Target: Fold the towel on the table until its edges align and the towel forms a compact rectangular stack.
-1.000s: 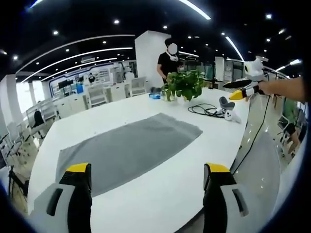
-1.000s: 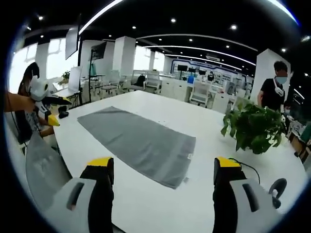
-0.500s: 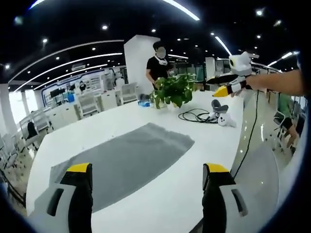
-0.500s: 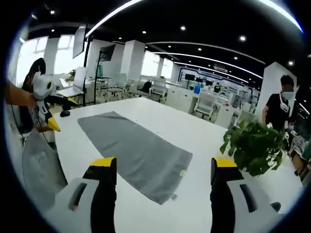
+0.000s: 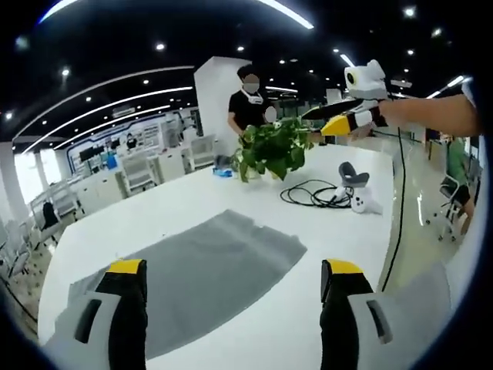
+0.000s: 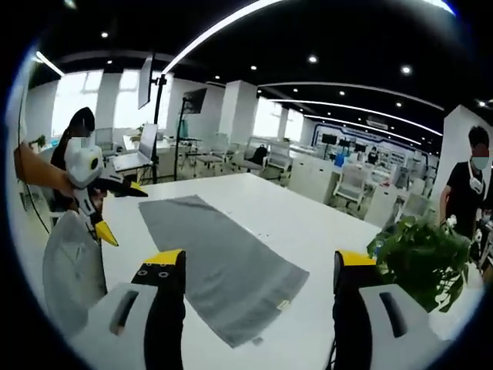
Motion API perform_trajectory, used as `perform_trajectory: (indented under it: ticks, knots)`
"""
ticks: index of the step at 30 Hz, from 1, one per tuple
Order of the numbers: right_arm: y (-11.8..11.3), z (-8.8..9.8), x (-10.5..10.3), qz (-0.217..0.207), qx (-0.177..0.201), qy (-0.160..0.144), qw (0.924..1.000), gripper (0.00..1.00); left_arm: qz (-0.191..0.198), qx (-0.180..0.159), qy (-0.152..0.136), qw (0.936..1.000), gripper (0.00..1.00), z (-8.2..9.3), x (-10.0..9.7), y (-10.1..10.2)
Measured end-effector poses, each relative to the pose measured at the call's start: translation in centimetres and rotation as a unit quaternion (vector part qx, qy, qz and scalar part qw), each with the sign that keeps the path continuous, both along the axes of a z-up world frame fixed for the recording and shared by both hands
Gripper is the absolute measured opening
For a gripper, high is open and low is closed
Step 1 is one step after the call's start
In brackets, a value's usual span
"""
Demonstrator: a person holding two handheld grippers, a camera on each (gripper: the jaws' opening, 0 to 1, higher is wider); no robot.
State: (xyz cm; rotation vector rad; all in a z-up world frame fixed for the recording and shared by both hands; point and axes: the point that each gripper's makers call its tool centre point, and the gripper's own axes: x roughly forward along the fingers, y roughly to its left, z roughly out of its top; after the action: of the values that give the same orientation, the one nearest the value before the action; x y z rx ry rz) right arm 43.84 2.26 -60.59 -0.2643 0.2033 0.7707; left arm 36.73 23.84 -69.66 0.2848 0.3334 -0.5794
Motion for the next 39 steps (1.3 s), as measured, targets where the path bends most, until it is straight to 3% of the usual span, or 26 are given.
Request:
perform_trajectory:
  ticks: [4, 11, 19, 28, 39]
  knots:
    - [0.2, 1.1, 1.0, 0.010, 0.044, 0.010, 0.9989, 0.80, -0.010, -0.001, 0.005, 0.9999, 0.96, -0.6, 1.2, -2.0]
    - [0.9, 1.1, 2.9, 0.023, 0.062, 0.022, 0.9976, 0.79, -0.015, -0.005, 0.008, 0.9998, 0.96, -1.2, 2.1, -4.2]
    - [1.7, -2.1, 3.5, 0.048, 0.008, 0.035, 0.9982, 0.77, -0.014, 0.001, 0.021, 0.9997, 0.95, -2.5, 2.9, -4.9]
    - [1.3, -4.8, 5.1, 0.055, 0.000, 0.055, 0.9970, 0.76, -0.011, -0.002, 0.029, 0.9995, 0.95, -3.4, 4.1, -6.3]
    - [0.8, -7.4, 7.2, 0.055, 0.002, 0.076, 0.9956, 0.75, -0.021, 0.000, 0.041, 0.9989, 0.93, -4.8, 5.0, -10.2]
